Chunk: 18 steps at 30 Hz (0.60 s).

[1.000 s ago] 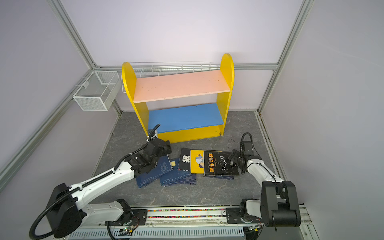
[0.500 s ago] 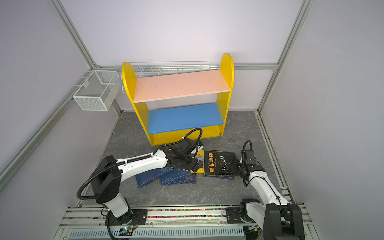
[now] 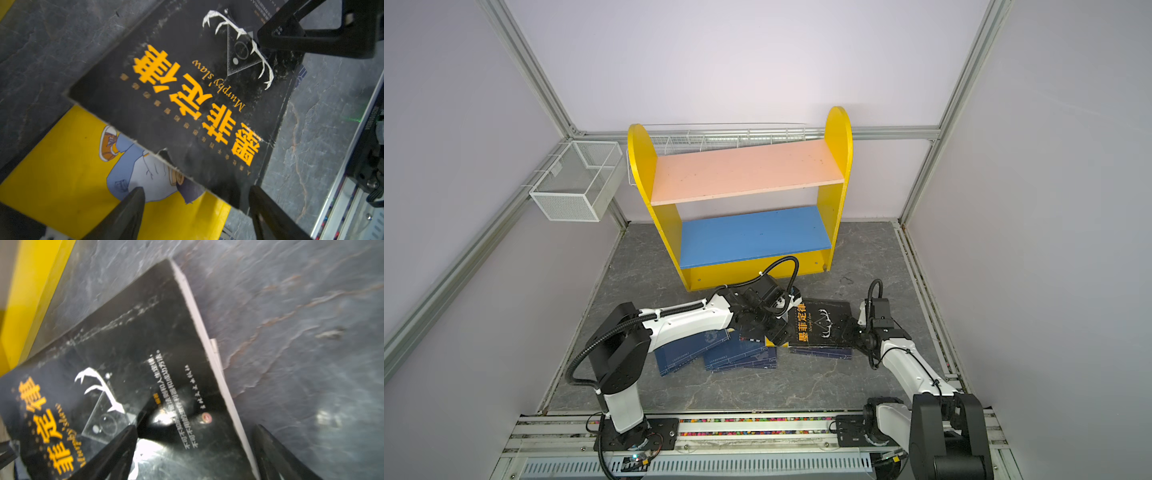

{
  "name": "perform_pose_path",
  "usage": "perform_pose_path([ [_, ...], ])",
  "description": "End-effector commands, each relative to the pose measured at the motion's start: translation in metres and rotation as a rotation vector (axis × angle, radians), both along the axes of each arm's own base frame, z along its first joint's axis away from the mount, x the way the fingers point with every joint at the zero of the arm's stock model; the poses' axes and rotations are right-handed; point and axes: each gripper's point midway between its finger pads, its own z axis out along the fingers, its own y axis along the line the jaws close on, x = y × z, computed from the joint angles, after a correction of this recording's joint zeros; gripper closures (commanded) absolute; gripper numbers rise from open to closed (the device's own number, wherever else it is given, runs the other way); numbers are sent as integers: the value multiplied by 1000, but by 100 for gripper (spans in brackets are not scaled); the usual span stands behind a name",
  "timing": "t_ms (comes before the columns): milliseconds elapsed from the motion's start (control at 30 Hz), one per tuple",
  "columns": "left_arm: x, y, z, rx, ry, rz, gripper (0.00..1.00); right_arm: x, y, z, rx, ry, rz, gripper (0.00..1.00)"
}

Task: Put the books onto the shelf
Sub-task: 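Grasp the black book's edges with left and right grippers and lift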

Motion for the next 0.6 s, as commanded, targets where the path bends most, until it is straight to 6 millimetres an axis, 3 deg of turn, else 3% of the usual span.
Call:
perform_pose_path([
  [0, -2, -1, -8, 32, 24, -33, 29, 16, 24, 28, 78, -97, 97, 13],
  [233, -1, 1, -21, 48, 48, -24, 45, 30, 43, 66, 134, -181, 163, 19],
  [567, 6, 2, -36, 33, 90, 7, 50, 49, 58, 105, 235, -288, 181, 30],
])
